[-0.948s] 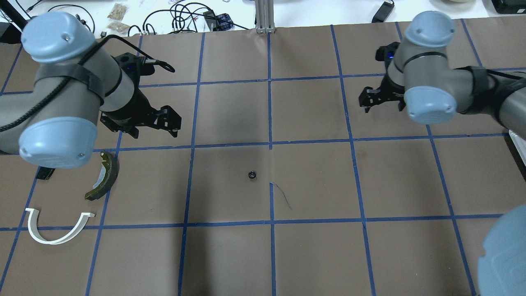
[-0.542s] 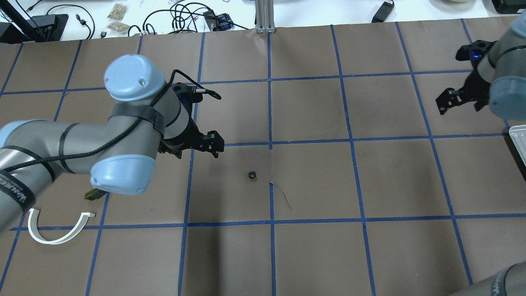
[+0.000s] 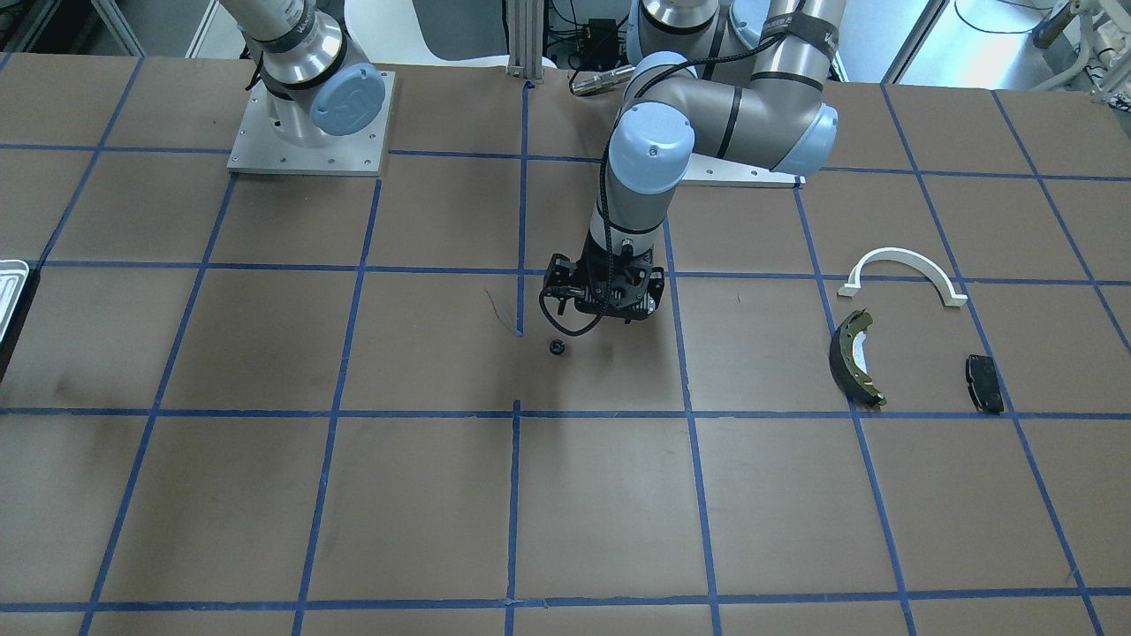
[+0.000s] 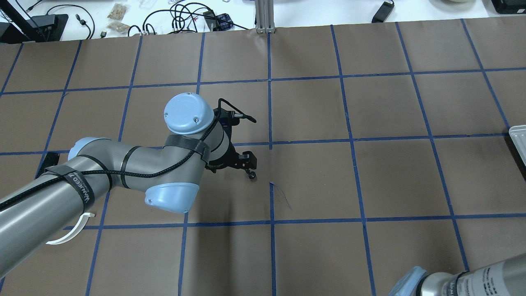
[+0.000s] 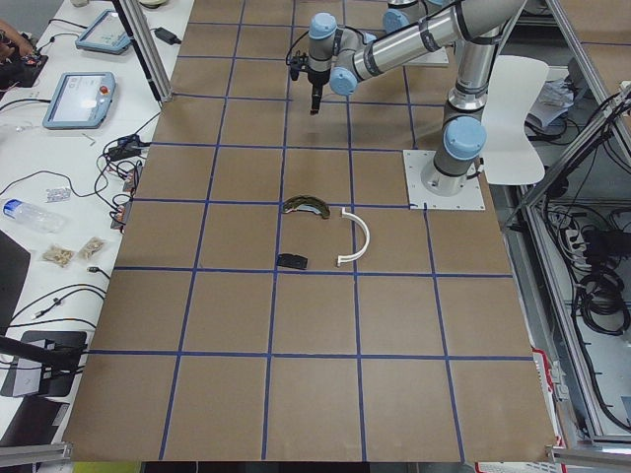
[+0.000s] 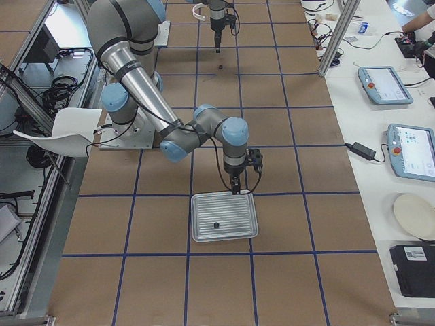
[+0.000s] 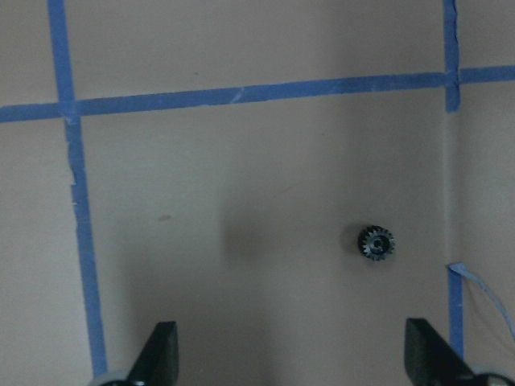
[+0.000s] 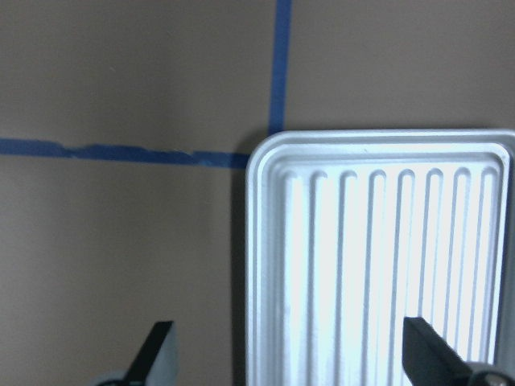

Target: Place bearing gear from tray to pile

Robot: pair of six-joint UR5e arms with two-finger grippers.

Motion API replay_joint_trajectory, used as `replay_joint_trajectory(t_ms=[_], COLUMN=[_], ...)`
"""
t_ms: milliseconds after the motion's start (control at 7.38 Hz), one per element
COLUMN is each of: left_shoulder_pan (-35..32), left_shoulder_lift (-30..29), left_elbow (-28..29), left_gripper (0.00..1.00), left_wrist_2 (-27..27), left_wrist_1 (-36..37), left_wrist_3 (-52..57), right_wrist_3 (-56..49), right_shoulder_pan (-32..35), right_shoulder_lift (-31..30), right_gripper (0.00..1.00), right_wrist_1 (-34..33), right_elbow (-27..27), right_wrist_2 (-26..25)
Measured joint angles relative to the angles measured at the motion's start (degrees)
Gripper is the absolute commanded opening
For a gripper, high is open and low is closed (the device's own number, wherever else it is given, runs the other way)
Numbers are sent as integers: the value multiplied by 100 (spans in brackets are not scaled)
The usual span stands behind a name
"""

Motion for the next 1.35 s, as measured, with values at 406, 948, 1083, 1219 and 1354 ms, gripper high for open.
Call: replay_joint_trajectory(t_ms=[406,948,1083,1219,1354], left_shoulder_pan=[-90,-272,-288,-289,-291], left_shoulder_lift=[-594,-869,-889,-906,-924], left_elbow=[14,29,38,60,94], left_gripper=[80,71,70,67,64], left_wrist_2=[-80,-73,-72,-70,-70], left_wrist_1=[656,937,992,1032,1053], left_wrist_3=[-79,-57,-50,-50,-53], right_wrist_3=[-1194,-1434,-1476,-1533,-1563], right_shoulder_pan=[-759,-879,-884,-886,-888], right_shoulder_lift=[617,930,982,1041,1084], right_gripper=[87,72,70,66,62], right_wrist_1=[-520,-659,-661,-662,-660], right_elbow=[-6,-149,-211,-280,-337], right_wrist_2=[212,255,250,246,241])
